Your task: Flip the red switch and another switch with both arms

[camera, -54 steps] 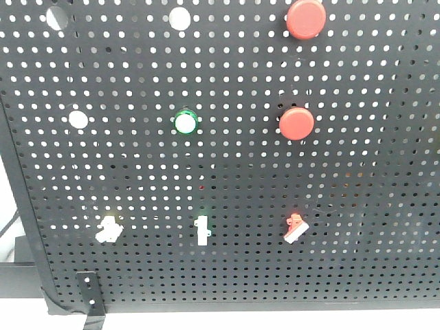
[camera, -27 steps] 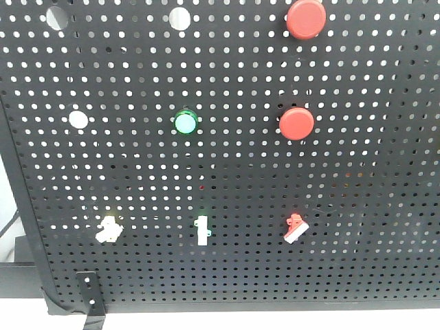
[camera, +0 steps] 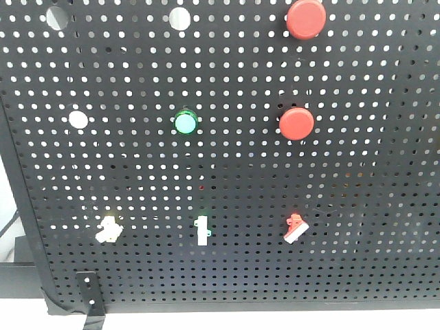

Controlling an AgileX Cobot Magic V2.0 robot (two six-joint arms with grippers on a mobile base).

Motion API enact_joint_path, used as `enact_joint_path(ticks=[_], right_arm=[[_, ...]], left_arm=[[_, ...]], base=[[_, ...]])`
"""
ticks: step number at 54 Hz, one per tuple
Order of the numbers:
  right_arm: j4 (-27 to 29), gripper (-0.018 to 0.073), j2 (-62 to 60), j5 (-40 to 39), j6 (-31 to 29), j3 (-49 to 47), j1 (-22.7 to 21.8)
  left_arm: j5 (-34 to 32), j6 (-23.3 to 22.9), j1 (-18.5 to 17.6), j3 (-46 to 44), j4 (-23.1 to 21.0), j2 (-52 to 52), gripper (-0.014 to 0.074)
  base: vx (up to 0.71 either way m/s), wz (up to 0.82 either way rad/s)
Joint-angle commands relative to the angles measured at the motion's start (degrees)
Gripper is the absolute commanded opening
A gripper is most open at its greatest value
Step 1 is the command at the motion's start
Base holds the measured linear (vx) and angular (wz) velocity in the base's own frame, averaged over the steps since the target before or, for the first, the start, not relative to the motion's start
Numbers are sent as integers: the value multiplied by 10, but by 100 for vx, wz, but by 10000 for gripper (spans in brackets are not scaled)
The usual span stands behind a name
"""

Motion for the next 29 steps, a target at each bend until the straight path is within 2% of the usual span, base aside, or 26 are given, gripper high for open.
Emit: enact_joint_path(ticks=[1, 29], right_arm=[[-2, -6, -3, -45, -4, 3, -4], [-2, -6, -3, -45, -4, 3, -4]], left_arm=[[-46, -1, 0, 11, 0, -5, 3], [-46, -1, 0, 11, 0, -5, 3]], base=[[0, 0], [0, 0]])
